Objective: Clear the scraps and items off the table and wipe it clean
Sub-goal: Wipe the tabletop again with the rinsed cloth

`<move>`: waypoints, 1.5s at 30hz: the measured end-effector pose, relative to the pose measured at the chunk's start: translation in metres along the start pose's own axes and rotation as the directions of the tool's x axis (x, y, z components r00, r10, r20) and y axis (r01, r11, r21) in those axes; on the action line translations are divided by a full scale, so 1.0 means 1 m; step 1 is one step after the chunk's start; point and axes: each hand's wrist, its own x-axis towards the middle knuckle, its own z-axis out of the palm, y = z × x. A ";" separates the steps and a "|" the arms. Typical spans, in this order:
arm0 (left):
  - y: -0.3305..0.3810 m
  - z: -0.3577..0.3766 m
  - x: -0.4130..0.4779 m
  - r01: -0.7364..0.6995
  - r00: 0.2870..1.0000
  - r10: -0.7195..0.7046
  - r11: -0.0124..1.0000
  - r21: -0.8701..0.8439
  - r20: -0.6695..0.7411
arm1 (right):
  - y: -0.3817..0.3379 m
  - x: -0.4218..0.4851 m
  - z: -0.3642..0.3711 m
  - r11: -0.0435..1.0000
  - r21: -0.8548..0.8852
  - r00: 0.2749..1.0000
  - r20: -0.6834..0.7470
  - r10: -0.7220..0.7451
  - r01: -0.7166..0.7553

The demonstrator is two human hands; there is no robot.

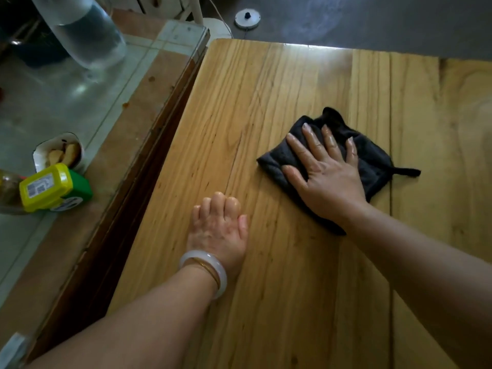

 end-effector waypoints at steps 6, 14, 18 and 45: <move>-0.001 0.001 -0.001 -0.012 1.000 0.012 1.000 -0.003 0.003 | -0.007 -0.092 0.010 0.960 -0.045 0.957 0.106 -0.270 0.276; -0.001 0.000 0.001 0.000 0.999 0.001 1.000 -0.020 0.034 | 0.040 -0.069 -0.008 0.825 -0.016 0.808 0.211 -0.550 0.565; -0.001 0.001 0.001 -0.006 0.999 0.006 1.000 -0.004 0.032 | 0.058 -0.028 -0.013 0.875 -0.042 0.869 0.146 -0.472 0.482; -0.001 0.003 -0.001 0.008 1.000 -0.008 1.000 -0.026 0.024 | 0.044 0.011 -0.011 0.996 0.013 0.996 -0.018 0.087 -0.087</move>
